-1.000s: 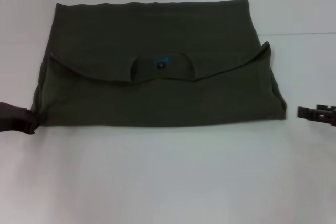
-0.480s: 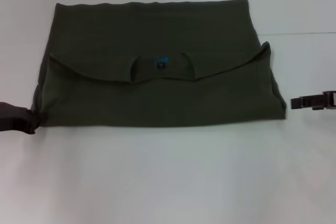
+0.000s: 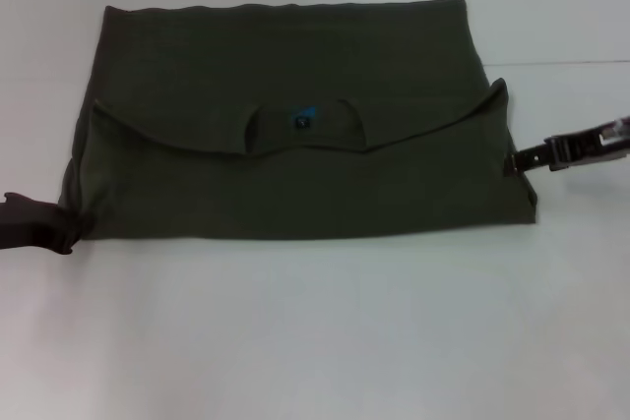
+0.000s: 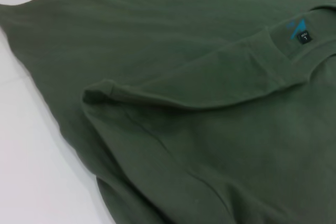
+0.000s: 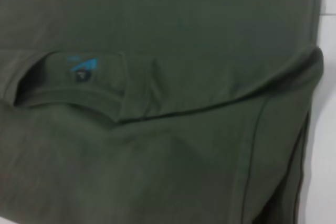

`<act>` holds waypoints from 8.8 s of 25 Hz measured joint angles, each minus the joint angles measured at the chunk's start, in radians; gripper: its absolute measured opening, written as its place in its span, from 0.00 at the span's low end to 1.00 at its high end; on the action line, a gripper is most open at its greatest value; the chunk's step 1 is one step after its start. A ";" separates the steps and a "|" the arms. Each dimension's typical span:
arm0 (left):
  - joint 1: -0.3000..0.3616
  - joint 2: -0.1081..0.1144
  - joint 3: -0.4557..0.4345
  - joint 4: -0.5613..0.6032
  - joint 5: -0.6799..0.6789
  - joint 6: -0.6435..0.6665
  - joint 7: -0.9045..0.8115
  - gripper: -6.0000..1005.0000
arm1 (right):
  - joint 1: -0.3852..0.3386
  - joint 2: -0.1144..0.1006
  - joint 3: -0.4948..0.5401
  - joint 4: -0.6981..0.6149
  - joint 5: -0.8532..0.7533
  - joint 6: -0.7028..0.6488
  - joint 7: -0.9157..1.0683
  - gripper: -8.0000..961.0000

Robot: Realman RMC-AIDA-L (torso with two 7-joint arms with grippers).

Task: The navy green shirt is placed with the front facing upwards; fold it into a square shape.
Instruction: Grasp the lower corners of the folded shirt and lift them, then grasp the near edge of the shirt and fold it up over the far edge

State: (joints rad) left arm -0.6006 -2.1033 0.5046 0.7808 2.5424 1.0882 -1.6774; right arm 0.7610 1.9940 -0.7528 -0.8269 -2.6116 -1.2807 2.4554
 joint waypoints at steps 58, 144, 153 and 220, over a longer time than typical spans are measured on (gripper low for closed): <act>0.011 -0.023 0.068 0.058 0.002 0.017 -0.018 0.07 | 0.063 -0.001 -0.008 0.191 -0.096 0.107 -0.004 0.11; 0.392 -0.060 -0.416 0.173 -0.016 0.824 0.692 0.07 | -0.766 0.092 0.636 0.259 0.366 -0.505 -1.448 0.05; 0.386 -0.059 -0.420 0.171 -0.021 0.827 0.690 0.07 | -0.763 0.086 0.683 0.251 0.363 -0.555 -1.447 0.05; -0.020 -0.062 -0.279 0.011 -0.279 0.124 0.271 0.07 | -0.174 0.048 0.772 0.272 0.412 -0.020 -0.994 0.05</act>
State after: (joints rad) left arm -0.6208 -2.1648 0.2251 0.7918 2.2638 1.2118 -1.4063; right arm 0.5866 2.0419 0.0191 -0.5547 -2.1995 -1.3009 1.4609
